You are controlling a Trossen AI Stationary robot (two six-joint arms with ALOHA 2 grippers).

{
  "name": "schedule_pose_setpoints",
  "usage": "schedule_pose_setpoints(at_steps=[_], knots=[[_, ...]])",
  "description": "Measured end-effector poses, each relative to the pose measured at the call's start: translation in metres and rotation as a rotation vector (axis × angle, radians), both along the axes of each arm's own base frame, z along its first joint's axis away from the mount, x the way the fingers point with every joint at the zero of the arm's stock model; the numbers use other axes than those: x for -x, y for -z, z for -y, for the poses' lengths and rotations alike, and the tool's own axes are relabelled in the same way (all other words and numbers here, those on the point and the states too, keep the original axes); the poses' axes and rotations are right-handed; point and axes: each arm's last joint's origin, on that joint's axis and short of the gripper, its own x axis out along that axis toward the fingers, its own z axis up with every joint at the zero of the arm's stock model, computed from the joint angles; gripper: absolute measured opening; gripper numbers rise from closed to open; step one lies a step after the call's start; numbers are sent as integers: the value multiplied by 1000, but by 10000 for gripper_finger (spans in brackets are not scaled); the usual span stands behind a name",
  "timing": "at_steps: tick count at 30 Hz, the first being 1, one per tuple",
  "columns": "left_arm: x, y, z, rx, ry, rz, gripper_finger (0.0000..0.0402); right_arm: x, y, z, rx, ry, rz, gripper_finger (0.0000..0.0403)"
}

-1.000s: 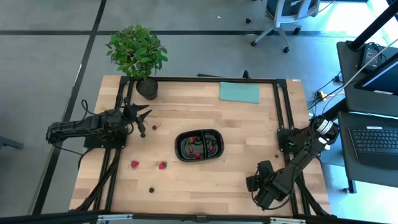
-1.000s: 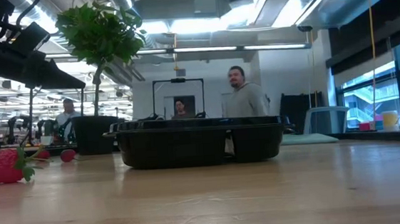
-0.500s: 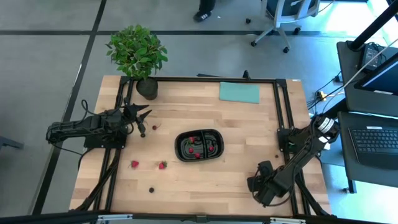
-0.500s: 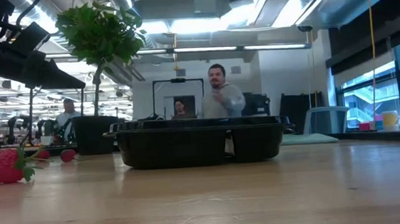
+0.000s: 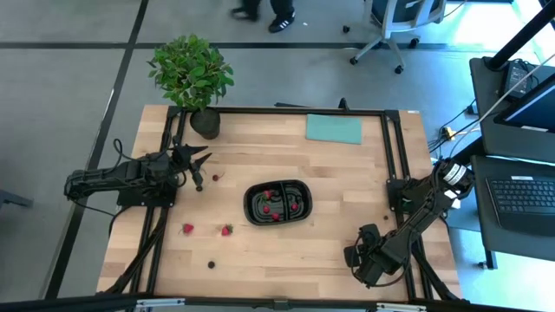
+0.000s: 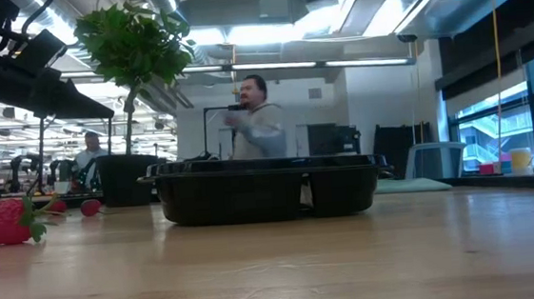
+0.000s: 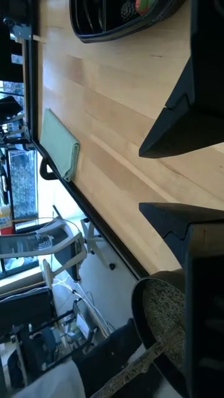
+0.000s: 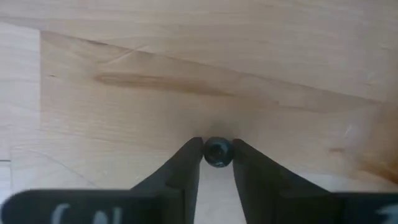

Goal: Pick and placing Produce into tupperware
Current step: Put the bottom blueberry into the left section of the black bin

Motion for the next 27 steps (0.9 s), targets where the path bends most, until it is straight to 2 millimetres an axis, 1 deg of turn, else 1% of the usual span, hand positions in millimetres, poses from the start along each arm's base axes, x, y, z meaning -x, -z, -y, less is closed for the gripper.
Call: schedule_pose_setpoints(at_steps=[7, 12, 17, 21, 27], knots=[[0, 0, 0, 0, 0, 0, 120, 0, 0, 0, 1, 0, -1, 60], [0, 0, 0, 0, 0, 0, 120, -1, -2, -1, 3, -3, -4, 59], [0, 0, 0, 0, 0, 0, 120, -6, -11, -7, 8, -31, -3, 58], [0, 0, 0, 0, 0, -1, 120, -17, -23, -13, 27, -67, 104, 57], [0, 0, 0, 0, 0, -1, 120, -39, -37, -9, 76, -131, 216, 56]])
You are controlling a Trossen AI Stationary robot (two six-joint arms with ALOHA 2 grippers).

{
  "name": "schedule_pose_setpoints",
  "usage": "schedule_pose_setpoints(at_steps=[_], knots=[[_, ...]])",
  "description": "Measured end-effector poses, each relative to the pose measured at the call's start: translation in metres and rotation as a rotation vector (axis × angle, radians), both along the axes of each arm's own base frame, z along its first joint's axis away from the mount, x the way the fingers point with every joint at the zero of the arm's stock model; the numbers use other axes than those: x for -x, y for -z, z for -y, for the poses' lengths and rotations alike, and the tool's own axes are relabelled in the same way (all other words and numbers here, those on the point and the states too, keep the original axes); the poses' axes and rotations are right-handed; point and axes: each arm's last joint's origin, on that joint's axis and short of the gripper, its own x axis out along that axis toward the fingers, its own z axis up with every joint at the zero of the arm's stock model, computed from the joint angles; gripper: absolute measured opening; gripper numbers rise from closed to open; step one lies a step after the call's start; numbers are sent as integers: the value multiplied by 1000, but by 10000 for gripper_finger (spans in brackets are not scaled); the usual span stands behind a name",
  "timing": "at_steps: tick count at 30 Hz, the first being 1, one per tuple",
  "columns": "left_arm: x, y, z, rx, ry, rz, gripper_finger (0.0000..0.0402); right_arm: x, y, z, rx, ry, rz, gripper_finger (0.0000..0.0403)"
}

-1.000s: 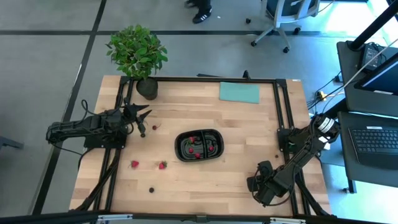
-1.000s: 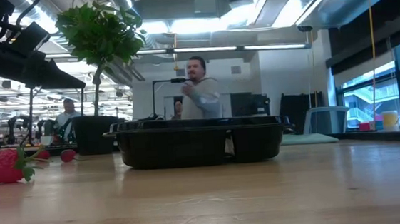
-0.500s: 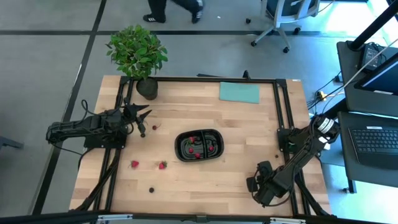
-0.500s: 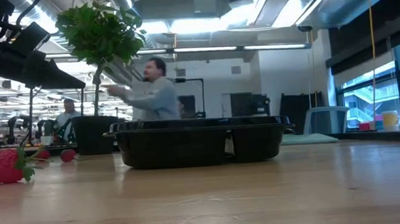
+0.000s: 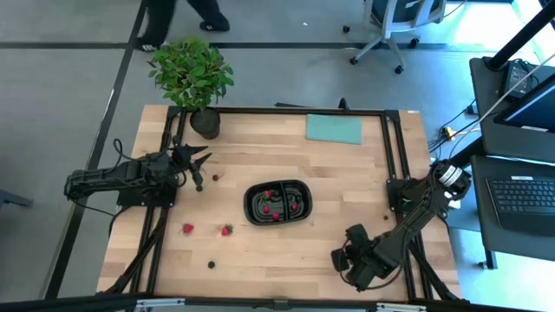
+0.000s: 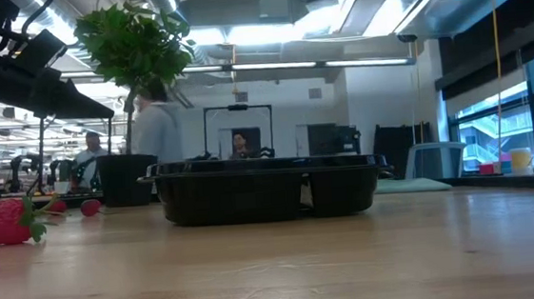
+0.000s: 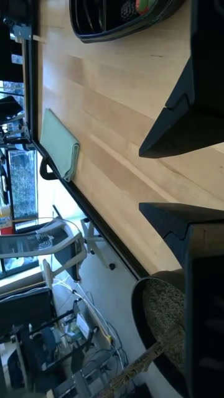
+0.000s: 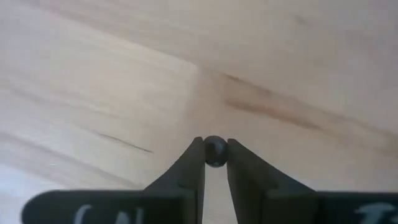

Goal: Pick and placing Produce into tupperware
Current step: Put the bottom blueberry into the left section of the black bin

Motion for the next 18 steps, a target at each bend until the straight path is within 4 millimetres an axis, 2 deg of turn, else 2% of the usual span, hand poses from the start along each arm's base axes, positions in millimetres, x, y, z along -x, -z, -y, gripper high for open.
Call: schedule_pose_setpoints(at_steps=[9, 18], knots=[[0, 0, 0, 0, 0, 0, 120, -54, -31, 25, 65, -159, 117, 55], [0, 0, 0, 0, 0, 0, 120, -120, -73, 72, 131, -380, 287, 55]])
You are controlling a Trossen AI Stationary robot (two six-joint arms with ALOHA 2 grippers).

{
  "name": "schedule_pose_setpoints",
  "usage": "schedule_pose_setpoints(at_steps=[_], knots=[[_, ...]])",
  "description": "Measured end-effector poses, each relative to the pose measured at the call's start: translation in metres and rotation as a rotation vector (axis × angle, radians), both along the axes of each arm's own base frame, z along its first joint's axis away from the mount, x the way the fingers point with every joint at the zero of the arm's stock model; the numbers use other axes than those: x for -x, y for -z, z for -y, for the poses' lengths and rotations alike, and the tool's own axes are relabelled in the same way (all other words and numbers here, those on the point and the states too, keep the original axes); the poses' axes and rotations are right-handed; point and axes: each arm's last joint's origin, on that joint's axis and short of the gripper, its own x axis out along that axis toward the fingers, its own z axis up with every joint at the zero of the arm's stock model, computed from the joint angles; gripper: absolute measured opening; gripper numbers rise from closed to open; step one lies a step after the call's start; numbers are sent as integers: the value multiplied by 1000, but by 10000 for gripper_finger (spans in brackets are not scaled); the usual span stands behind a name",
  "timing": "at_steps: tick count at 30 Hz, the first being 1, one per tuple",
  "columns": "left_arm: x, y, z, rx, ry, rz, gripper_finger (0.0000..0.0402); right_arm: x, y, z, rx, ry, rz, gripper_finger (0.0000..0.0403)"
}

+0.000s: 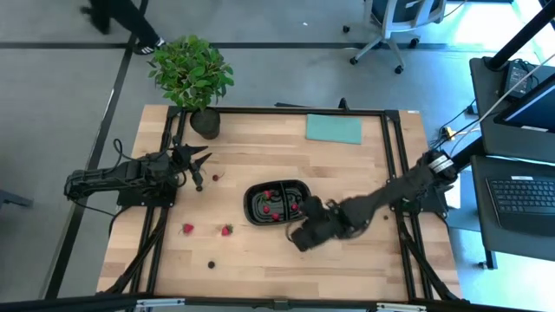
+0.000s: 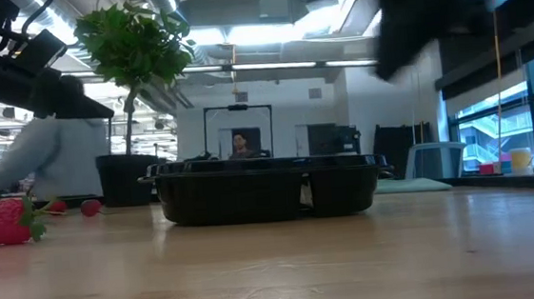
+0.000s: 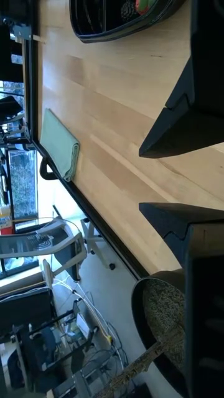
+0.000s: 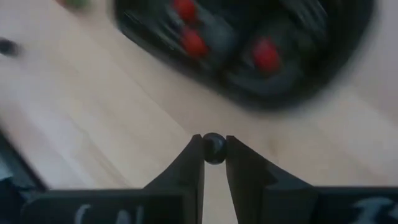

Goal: Pick and placing Produce into tupperware
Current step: Put the bottom blueberry into the left section of the black bin

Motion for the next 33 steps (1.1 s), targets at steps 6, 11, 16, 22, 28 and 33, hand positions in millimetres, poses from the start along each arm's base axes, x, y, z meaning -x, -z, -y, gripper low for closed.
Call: schedule_pose_setpoints(at_steps=[6, 11, 16, 22, 28, 33], knots=[[0, 0, 0, 0, 0, 0, 120, -38, -17, 33, 53, -137, 215, 55], [0, 0, 0, 0, 0, 0, 120, -52, -23, 54, 106, -186, 290, 55], [0, 0, 0, 0, 0, 0, 120, -60, -21, 64, 147, -214, 309, 55], [0, 0, 0, 0, 0, 0, 120, -75, 3, 64, 121, -276, 283, 55], [0, 0, 0, 0, -1, 0, 120, -84, 28, 65, 101, -279, 233, 55], [0, 0, 0, 0, 0, 0, 120, -100, 34, 61, 129, -332, 192, 55]])
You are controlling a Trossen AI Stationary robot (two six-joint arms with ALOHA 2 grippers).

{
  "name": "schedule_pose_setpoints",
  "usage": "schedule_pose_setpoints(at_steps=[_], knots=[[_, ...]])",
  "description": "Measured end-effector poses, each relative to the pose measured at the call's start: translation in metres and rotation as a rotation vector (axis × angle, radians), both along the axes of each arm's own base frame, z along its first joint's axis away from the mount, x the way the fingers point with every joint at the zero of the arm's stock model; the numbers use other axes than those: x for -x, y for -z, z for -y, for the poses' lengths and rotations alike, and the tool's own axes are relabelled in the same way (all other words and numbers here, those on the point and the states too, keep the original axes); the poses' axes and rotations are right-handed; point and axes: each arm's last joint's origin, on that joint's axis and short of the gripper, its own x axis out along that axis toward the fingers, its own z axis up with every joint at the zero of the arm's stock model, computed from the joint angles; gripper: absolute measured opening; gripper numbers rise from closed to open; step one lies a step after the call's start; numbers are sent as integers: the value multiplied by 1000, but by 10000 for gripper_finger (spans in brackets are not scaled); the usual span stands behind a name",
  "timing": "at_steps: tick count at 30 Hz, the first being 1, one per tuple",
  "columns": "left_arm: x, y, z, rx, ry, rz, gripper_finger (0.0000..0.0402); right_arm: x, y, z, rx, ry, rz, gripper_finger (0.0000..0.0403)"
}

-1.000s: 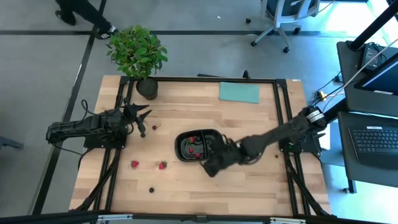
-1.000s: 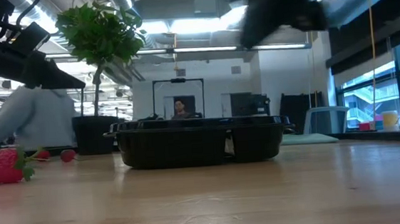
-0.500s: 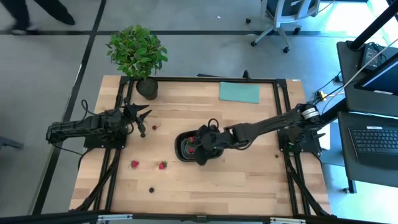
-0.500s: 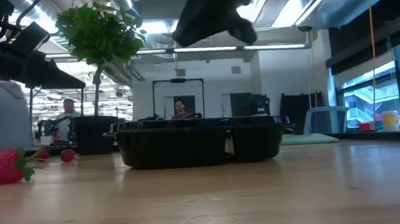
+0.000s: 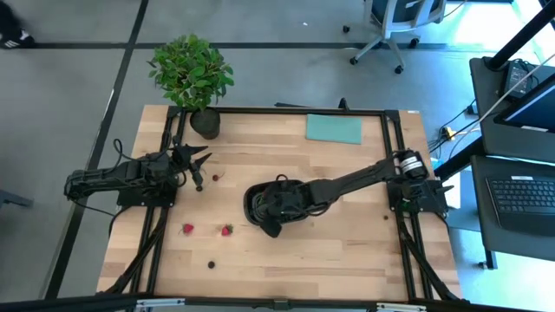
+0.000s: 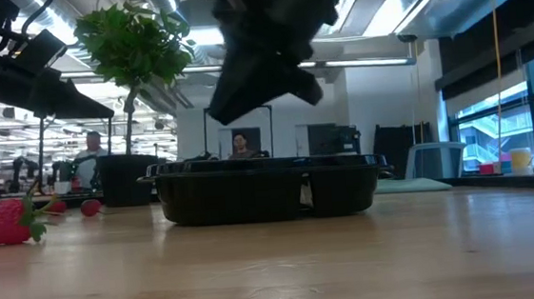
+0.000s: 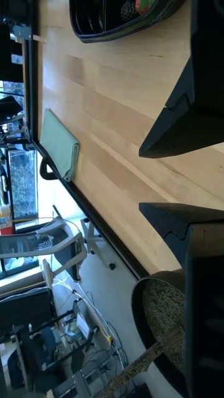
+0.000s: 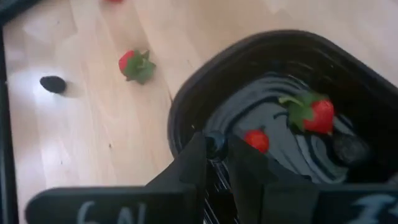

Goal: Pick and placing Produce into tupperware
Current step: Put the bottom blueberry into the left section of the black bin

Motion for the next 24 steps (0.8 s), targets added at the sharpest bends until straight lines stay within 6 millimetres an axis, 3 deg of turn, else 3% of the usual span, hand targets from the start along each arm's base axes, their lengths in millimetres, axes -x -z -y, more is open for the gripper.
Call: schedule_pose_setpoints(at_steps=[7, 13, 18, 24], knots=[[0, 0, 0, 0, 0, 0, 120, -30, -14, 0, 100, -59, -186, 55], [0, 0, 0, 1, -1, 1, 120, -42, -3, 12, 133, -32, -409, 55], [0, 0, 0, 1, 0, 1, 120, -47, 10, 17, 108, -32, -454, 55], [0, 0, 0, 1, -1, 1, 120, -48, 10, 24, 92, -1, -457, 55]])
